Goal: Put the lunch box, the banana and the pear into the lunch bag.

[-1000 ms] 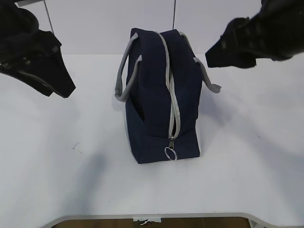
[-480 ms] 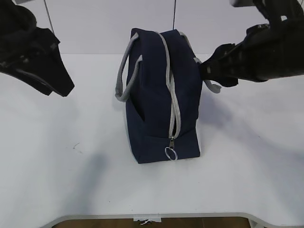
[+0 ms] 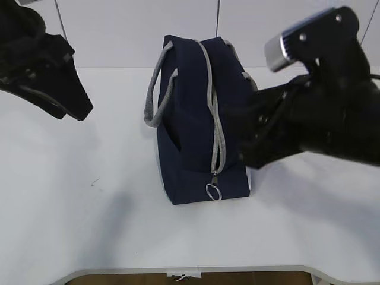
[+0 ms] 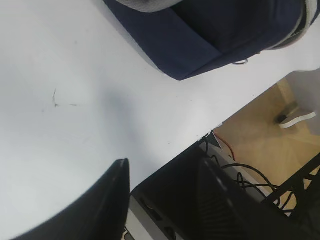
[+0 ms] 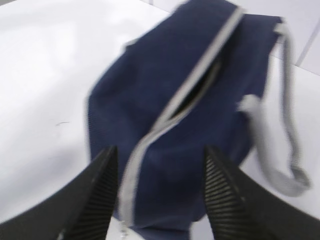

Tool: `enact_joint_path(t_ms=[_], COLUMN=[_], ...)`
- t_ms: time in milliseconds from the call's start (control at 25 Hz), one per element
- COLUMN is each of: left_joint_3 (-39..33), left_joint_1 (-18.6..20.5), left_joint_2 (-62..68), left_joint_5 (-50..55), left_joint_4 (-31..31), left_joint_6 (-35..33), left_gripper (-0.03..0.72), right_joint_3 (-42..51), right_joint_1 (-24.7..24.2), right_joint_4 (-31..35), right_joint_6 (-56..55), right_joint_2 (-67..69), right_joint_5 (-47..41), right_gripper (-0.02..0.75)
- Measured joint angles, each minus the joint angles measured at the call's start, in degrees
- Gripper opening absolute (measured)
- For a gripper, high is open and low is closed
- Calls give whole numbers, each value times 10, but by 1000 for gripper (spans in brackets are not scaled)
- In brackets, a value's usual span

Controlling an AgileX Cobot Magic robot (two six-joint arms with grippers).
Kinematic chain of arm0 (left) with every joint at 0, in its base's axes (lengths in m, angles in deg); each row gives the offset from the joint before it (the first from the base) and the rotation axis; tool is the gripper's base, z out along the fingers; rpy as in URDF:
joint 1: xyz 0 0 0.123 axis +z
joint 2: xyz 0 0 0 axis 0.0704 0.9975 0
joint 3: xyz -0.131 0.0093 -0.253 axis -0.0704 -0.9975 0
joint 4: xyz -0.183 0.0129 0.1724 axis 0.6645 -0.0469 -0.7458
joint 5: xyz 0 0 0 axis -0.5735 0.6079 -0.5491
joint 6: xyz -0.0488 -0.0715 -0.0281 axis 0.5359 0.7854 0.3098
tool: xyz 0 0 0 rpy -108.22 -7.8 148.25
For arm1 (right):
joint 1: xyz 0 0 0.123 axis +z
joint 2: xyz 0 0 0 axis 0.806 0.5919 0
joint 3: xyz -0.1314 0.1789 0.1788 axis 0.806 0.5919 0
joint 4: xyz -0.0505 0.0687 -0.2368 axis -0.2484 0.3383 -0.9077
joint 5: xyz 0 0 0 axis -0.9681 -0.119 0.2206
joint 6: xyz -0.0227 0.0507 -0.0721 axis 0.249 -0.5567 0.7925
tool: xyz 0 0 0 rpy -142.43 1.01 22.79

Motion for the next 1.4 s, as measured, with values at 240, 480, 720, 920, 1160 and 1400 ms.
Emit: enact_joint_path(t_ms=[240, 480, 720, 920, 1160, 1400], left_joint_3=[0, 0, 0, 0, 0, 0], left_joint_1=[0, 0, -1, -1, -1, -1], left_joint_2=[0, 0, 0, 0, 0, 0], left_joint_5=[0, 0, 0, 0, 0, 0], left_joint_4=[0, 0, 0, 0, 0, 0], left_joint_6=[0, 0, 0, 0, 0, 0], left_gripper=[340, 340, 335, 330, 329, 329], right_joint_3=[113, 186, 198, 198, 198, 198], right_joint_1=[58, 59, 60, 60, 60, 60], right_joint_4=[2, 4, 4, 3, -73, -88], right_joint_6=[-2, -26, -75, -120, -182, -196], right_joint_2=[-1, -1, 28, 87, 148, 216], right_joint_5=[133, 217, 229, 252, 302, 374], right_gripper=[428, 428, 428, 428, 428, 429])
